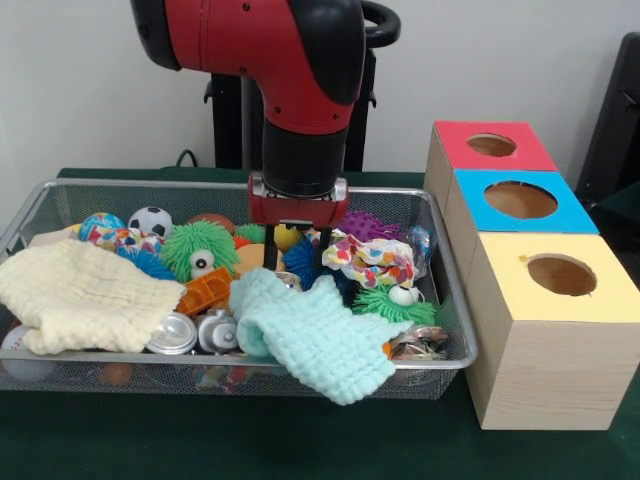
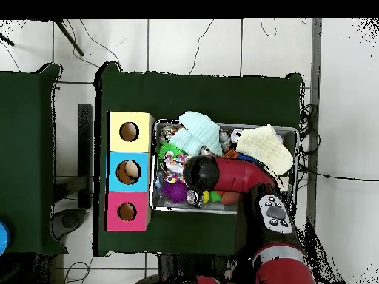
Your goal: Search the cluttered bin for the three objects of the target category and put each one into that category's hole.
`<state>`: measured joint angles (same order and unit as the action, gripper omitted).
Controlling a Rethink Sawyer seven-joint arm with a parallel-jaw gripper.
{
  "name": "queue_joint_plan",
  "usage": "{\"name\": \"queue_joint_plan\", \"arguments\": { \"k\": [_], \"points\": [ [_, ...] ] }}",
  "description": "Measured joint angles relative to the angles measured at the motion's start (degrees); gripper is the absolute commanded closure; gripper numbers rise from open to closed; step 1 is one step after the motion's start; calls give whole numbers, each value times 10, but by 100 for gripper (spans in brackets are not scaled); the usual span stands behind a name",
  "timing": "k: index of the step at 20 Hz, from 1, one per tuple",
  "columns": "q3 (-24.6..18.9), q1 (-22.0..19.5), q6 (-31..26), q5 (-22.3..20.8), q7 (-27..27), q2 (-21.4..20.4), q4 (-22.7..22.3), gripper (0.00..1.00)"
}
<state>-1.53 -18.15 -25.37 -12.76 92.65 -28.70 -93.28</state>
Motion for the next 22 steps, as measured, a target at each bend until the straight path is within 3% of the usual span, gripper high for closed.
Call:
{"name": "queue_joint_plan", "arguments": {
  "k": [9, 22],
  "points": [
    [1, -2, 0, 0, 0, 17, 3, 0],
    [1, -4, -26, 0, 0, 51, 62, 0]
  ]
}}
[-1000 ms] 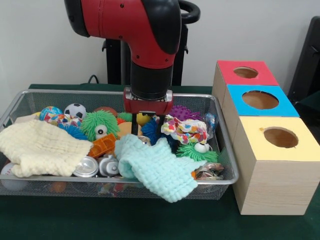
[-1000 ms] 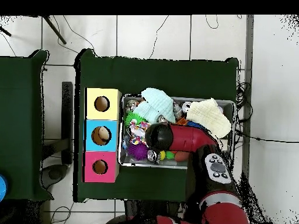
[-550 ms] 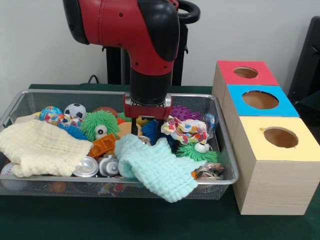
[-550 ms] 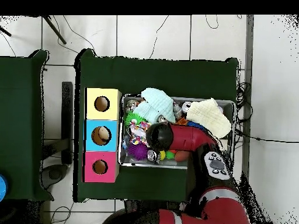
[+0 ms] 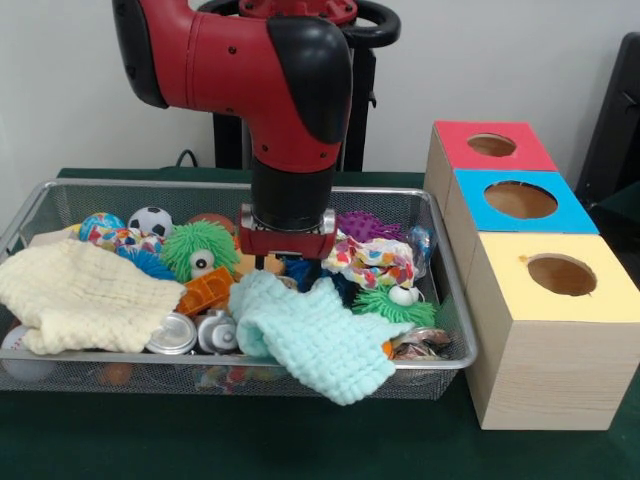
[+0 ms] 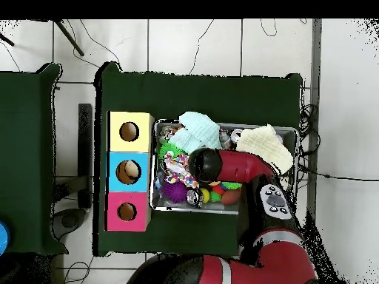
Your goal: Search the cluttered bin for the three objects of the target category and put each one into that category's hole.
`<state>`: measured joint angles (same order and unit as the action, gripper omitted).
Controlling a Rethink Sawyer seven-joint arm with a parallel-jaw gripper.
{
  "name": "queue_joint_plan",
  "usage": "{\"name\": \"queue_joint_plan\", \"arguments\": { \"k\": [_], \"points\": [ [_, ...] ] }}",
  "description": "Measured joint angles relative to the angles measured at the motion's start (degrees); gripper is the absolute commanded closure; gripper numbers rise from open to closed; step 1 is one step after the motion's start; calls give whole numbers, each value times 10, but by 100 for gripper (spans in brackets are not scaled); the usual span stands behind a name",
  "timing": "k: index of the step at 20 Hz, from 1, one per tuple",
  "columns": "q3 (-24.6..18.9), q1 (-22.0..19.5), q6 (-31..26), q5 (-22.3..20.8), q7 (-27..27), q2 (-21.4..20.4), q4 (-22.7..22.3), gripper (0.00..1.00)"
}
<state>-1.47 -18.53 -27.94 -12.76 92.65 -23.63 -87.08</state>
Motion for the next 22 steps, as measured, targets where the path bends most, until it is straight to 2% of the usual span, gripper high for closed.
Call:
{"name": "queue_joint_plan", "arguments": {
  "k": [12, 13, 22],
  "points": [
    [0, 0, -22, 0, 0, 19, 30, 0],
    [0, 0, -23, 0, 0, 21, 35, 100],
    [0, 0, -30, 0, 0, 22, 35, 100]
  ]
}}
